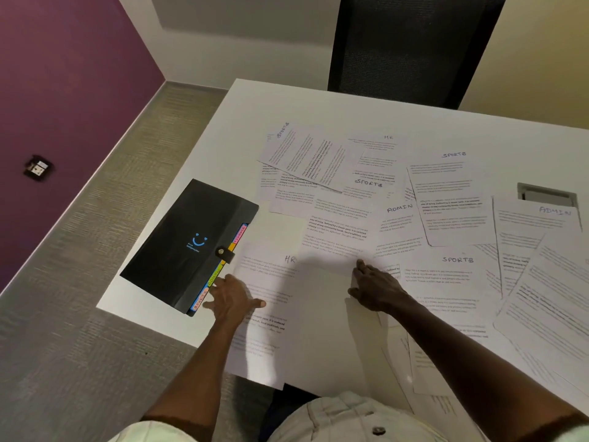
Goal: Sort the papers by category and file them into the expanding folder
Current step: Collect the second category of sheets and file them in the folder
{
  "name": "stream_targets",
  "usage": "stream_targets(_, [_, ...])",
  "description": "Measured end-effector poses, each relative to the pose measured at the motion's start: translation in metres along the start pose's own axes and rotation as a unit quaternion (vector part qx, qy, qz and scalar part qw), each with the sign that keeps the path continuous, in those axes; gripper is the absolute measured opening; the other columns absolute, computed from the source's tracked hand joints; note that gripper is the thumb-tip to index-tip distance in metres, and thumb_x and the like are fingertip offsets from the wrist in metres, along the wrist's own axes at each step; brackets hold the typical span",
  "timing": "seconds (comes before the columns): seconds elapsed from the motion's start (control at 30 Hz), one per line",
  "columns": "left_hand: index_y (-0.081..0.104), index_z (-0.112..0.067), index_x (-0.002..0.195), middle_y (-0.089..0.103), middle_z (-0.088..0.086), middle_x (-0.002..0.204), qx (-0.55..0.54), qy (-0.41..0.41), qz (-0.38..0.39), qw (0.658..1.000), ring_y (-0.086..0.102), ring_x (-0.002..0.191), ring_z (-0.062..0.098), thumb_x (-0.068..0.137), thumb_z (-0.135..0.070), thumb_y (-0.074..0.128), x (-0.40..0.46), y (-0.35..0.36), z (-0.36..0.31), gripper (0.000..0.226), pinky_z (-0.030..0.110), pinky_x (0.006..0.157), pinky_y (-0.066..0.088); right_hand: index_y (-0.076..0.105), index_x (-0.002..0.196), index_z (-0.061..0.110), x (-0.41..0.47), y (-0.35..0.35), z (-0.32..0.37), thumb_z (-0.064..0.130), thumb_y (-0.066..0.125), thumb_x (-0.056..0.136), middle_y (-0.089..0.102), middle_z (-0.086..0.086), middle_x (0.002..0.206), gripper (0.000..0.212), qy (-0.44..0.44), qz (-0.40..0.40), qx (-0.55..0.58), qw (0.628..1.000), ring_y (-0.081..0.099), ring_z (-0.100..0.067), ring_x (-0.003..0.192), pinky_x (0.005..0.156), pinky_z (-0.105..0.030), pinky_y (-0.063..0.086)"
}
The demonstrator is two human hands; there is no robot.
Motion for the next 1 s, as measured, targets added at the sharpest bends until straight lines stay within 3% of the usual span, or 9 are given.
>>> stream_targets(0.13, [0.038, -0.004, 0.129, 0.056, 0.017, 0.129, -0.047, -0.014, 0.0, 0.999, 0.05, 0.126, 0.038, 0.063, -0.051, 0.087, -0.003, 0.002, 0.006, 0.095, 0.054, 0.103, 0.04, 0.029, 0.151, 0.009, -0.008, 0.001, 0.008, 0.046, 0.042, 0.099, 0.008, -0.004, 0.164, 0.065, -0.013, 0.014, 0.014, 1.0, 0.029, -0.026, 0.144, 0.112, -0.044, 0.034])
stream_targets(0.23, [0.048, -0.005, 0.118, 0.066, 0.016, 0.115, -0.121, 0.008, -0.02, 0.992, 0.066, 0.102, 0.034, 0.073, -0.034, 0.085, -0.009, -0.006, 0.007, 0.065, 0.046, 0.087, 0.055, 0.028, 0.151, 0.011, -0.015, 0.004, 0.012, 0.047, 0.042, 0.099, 0.009, -0.003, 0.164, 0.066, -0.027, 0.016, -0.011, 0.999, 0.029, -0.024, 0.144, 0.112, -0.043, 0.033])
stream_targets(0.4, [0.054, -0.003, 0.119, 0.066, 0.018, 0.118, -0.204, 0.035, -0.088, 0.974, 0.063, 0.107, 0.038, 0.076, -0.022, 0.084, -0.028, -0.05, -0.003, 0.055, 0.042, 0.085, 0.051, 0.045, 0.142, 0.014, -0.02, 0.01, 0.013, 0.047, 0.045, 0.097, 0.028, -0.003, 0.159, 0.056, -0.047, 0.006, 0.016, 0.999, 0.044, -0.026, 0.134, 0.104, -0.043, 0.043])
stream_targets(0.53, [0.052, -0.011, 0.121, 0.065, 0.012, 0.116, -0.231, 0.094, -0.118, 0.961, 0.064, 0.1, 0.033, 0.076, -0.026, 0.084, -0.048, -0.097, -0.024, 0.057, 0.041, 0.08, 0.053, 0.062, 0.109, 0.01, -0.019, -0.001, 0.017, 0.054, 0.051, 0.091, 0.068, -0.006, 0.11, 0.048, -0.027, -0.034, 0.166, 0.985, 0.062, -0.026, 0.102, 0.079, -0.033, 0.046])
stream_targets(0.63, [0.051, -0.014, 0.119, 0.064, 0.005, 0.11, -0.261, 0.153, -0.107, 0.947, 0.064, 0.096, 0.025, 0.072, -0.029, 0.086, -0.069, -0.13, -0.045, 0.06, 0.038, 0.077, 0.056, 0.059, 0.092, 0.014, -0.028, -0.029, 0.034, 0.059, 0.064, 0.083, 0.058, 0.01, 0.085, 0.046, -0.03, -0.076, 0.39, 0.917, 0.054, -0.009, 0.081, 0.072, -0.031, 0.039])
stream_targets(0.73, [0.055, -0.016, 0.115, 0.065, -0.003, 0.104, -0.318, 0.217, -0.072, 0.92, 0.065, 0.092, 0.014, 0.069, -0.027, 0.089, -0.1, -0.161, -0.069, 0.058, 0.027, 0.069, 0.052, 0.054, 0.127, 0.025, -0.039, -0.055, 0.053, 0.058, 0.072, 0.078, 0.059, 0.016, 0.122, 0.062, -0.049, -0.022, 0.596, 0.801, 0.059, -0.011, 0.111, 0.099, -0.032, 0.043])
stream_targets(0.87, [0.065, -0.015, 0.113, 0.075, 0.001, 0.104, -0.448, 0.265, 0.067, 0.851, 0.073, 0.094, 0.021, 0.068, -0.024, 0.09, -0.115, -0.181, -0.089, 0.052, 0.038, 0.081, 0.057, 0.052, 0.139, 0.015, -0.05, -0.082, 0.07, 0.023, 0.062, 0.095, 0.06, -0.005, 0.136, 0.045, -0.189, 0.033, 0.748, 0.635, 0.056, -0.026, 0.127, 0.105, -0.042, 0.044])
stream_targets(0.93, [0.066, -0.009, 0.116, 0.075, 0.01, 0.108, -0.52, 0.248, 0.122, 0.808, 0.073, 0.096, 0.029, 0.068, -0.022, 0.088, -0.104, -0.179, -0.095, 0.054, 0.043, 0.083, 0.058, 0.052, 0.139, 0.008, -0.054, -0.088, 0.066, 0.01, 0.063, 0.093, 0.059, -0.01, 0.137, 0.047, -0.189, 0.029, 0.773, 0.605, 0.055, -0.028, 0.127, 0.108, -0.045, 0.042])
stream_targets(1.0, [0.066, -0.007, 0.118, 0.073, 0.014, 0.111, -0.579, 0.217, 0.157, 0.77, 0.072, 0.097, 0.03, 0.076, -0.015, 0.08, -0.091, -0.173, -0.1, 0.045, 0.04, 0.076, 0.06, 0.055, 0.134, 0.004, -0.054, -0.089, 0.057, 0.008, 0.068, 0.09, 0.062, -0.013, 0.132, 0.047, -0.158, -0.001, 0.772, 0.615, 0.058, -0.029, 0.123, 0.107, -0.045, 0.043])
Point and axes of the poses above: each hand's wrist, its own x-axis towards the middle knuckle, its own y-axis out of the palm, z = x × y, the point moved 5 cm from there along x, towards the middle knuckle
